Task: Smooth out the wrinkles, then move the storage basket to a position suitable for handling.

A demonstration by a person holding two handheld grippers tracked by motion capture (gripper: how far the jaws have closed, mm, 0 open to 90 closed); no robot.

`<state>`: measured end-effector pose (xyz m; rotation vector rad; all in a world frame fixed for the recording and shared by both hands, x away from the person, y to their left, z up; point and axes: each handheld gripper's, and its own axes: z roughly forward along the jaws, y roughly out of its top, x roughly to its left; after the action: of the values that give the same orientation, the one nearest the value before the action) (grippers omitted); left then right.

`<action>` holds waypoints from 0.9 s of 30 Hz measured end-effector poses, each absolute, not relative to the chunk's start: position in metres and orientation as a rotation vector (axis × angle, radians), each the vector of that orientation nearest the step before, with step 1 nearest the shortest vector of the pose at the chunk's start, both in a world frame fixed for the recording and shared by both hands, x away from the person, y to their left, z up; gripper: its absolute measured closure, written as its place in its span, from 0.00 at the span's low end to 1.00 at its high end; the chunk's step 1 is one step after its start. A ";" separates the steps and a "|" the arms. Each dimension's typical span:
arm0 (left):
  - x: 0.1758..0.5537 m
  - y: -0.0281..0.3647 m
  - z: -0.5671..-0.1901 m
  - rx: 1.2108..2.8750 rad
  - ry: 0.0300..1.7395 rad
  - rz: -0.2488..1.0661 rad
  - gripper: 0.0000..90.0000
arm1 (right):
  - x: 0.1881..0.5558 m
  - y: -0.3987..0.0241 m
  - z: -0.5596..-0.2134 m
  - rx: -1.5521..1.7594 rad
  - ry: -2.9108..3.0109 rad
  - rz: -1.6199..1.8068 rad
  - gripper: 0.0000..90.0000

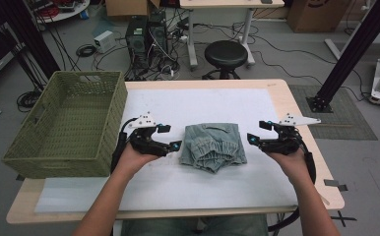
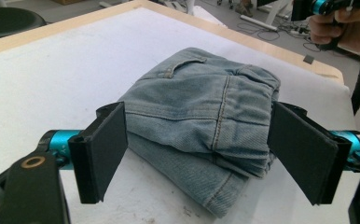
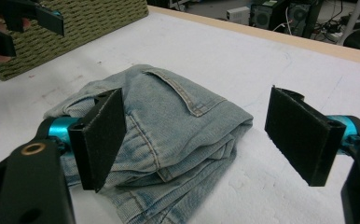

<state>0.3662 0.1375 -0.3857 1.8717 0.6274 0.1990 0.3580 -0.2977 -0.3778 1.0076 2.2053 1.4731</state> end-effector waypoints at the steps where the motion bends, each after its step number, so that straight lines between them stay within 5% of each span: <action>1: 0.366 0.137 -0.386 1.875 0.628 0.200 0.22 | 0.358 -0.298 -0.377 1.011 2.209 1.474 0.23; 27: 0.356 0.147 -0.363 1.844 0.649 0.232 0.22 | 0.358 -0.289 -0.378 0.984 2.238 1.463 0.23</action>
<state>0.3560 0.1466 -0.3633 1.8439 0.6495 0.2322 0.3585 -0.2893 -0.3780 0.9843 2.2385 1.4634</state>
